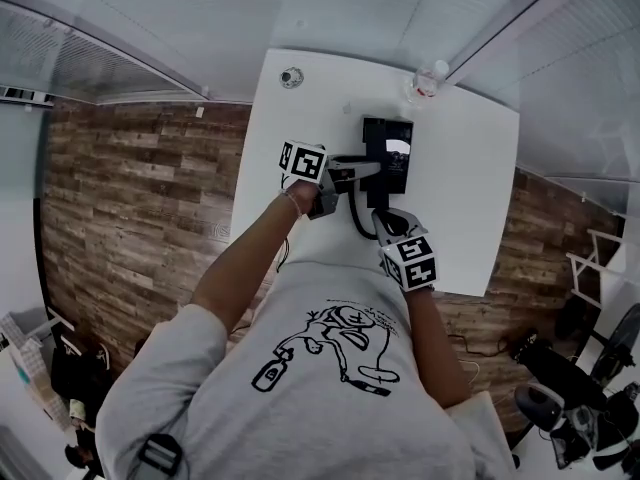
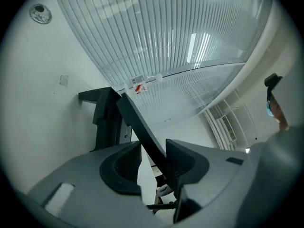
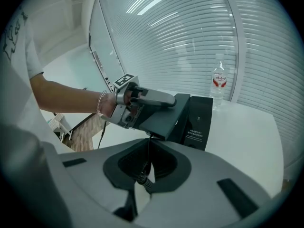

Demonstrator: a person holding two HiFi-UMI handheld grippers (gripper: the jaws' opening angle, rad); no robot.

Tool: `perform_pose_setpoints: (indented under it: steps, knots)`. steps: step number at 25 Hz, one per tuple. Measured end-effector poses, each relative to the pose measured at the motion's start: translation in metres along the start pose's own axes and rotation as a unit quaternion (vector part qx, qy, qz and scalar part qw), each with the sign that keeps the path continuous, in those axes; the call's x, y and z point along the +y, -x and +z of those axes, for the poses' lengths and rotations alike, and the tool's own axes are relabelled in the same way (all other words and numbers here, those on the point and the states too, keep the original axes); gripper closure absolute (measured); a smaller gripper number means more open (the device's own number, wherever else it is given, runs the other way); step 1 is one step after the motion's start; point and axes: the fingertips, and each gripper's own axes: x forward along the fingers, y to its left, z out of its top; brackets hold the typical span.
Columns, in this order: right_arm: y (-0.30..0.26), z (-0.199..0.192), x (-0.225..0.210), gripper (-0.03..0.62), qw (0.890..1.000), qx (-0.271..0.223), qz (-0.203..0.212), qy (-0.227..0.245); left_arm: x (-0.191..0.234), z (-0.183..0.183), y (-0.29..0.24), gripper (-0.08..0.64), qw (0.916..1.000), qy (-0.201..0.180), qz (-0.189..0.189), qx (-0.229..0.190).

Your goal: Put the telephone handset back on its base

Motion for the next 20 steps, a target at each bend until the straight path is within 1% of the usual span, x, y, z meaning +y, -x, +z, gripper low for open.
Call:
perform_pose_setpoints:
  steps: [6, 9, 12, 14, 17, 20]
  knots:
    - [-0.006, 0.002, -0.001, 0.586, 1.0, 0.003, 0.008, -0.015, 0.01, 0.001, 0.003, 0.406, 0.9999, 0.012, 0.011, 0.001]
    - [-0.009, -0.001, -0.003, 0.586, 1.0, 0.008, 0.01, -0.026, 0.016, -0.001, 0.002, 0.405, 0.9997, 0.012, 0.019, 0.008]
    - [-0.013, -0.004, -0.004, 0.584, 0.999, 0.008, 0.017, -0.049, 0.019, -0.001, 0.002, 0.405, 0.9994, 0.005, 0.029, 0.016]
    - [-0.014, -0.006, -0.005, 0.585, 0.997, 0.011, 0.022, -0.067, 0.022, -0.002, 0.001, 0.402, 0.9985, -0.007, 0.042, 0.033]
    - [-0.016, -0.008, -0.005, 0.584, 0.994, 0.015, 0.034, -0.099, 0.023, -0.003, 0.001, 0.391, 0.9952, -0.038, 0.068, 0.06]
    - [-0.019, -0.011, -0.003, 0.584, 0.992, 0.023, 0.044, -0.12, 0.024, -0.002, 0.004, 0.377, 0.9888, -0.077, 0.105, 0.074]
